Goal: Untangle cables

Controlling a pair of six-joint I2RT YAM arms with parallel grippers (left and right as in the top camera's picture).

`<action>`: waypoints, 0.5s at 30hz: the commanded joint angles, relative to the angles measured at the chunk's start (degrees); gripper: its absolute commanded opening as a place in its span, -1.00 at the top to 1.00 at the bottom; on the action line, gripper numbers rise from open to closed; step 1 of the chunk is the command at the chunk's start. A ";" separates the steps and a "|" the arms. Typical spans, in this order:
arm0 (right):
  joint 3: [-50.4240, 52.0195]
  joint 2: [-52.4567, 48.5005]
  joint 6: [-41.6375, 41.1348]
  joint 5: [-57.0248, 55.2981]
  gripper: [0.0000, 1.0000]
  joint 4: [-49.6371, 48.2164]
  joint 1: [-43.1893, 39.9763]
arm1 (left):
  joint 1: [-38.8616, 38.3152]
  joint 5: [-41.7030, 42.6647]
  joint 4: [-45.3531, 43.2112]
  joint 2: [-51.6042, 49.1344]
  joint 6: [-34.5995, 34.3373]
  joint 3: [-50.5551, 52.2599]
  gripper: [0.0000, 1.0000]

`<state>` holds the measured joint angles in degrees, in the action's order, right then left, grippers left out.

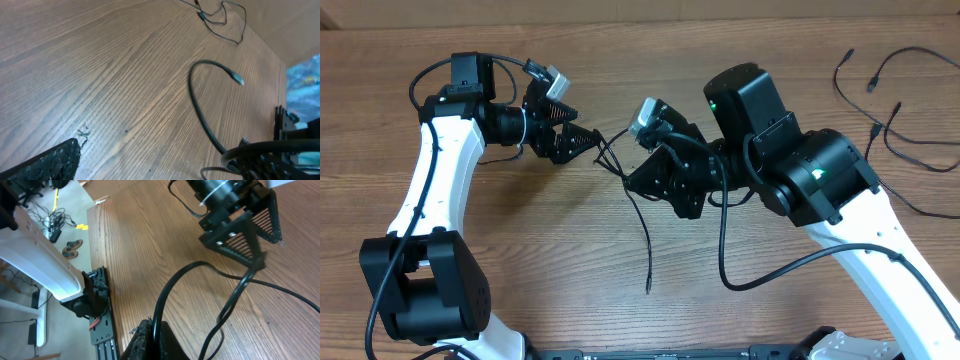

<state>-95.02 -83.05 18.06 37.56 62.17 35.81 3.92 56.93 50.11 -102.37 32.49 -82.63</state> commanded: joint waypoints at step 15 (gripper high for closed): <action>0.26 0.61 -0.24 1.55 0.92 1.62 4.68 | 0.00 -31.89 -7.87 -0.50 -56.98 -0.02 -0.99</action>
<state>-95.02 -83.05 18.02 37.67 63.33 39.94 3.73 35.14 42.39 -102.37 -10.41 -82.63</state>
